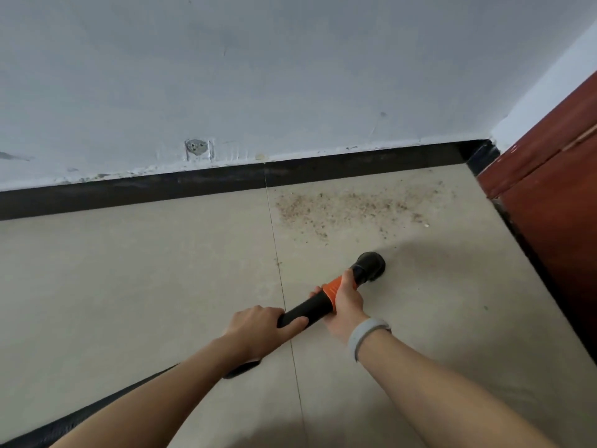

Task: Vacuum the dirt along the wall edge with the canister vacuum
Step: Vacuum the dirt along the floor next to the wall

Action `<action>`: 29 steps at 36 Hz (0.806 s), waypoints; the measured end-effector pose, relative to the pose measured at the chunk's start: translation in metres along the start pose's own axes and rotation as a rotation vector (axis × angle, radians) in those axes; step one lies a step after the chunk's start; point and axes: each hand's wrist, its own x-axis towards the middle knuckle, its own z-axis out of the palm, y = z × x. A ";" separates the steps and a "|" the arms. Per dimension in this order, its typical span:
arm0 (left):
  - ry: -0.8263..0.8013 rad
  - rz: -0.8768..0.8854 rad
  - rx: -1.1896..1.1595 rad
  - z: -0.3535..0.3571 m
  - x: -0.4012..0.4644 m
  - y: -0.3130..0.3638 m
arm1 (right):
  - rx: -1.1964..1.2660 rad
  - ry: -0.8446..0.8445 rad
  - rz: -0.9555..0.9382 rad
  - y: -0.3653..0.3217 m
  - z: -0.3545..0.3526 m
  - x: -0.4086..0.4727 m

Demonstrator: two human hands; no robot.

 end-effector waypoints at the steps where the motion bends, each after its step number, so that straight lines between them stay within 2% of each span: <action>1: 0.000 0.004 -0.011 0.004 -0.001 0.000 | -0.003 0.003 -0.007 0.001 -0.003 0.001; 8: -0.058 0.025 -0.072 0.022 -0.022 -0.017 | -0.025 0.024 0.004 0.029 -0.012 -0.005; 13: -0.055 -0.031 -0.218 0.028 -0.039 -0.040 | -0.021 0.002 0.023 0.055 -0.001 -0.009; 22: 0.094 -0.162 -0.142 0.040 -0.074 -0.095 | -0.084 -0.075 0.208 0.098 0.025 -0.032; 29: 0.200 -0.296 -0.216 0.048 -0.104 -0.124 | -0.228 -0.149 0.275 0.125 0.059 -0.038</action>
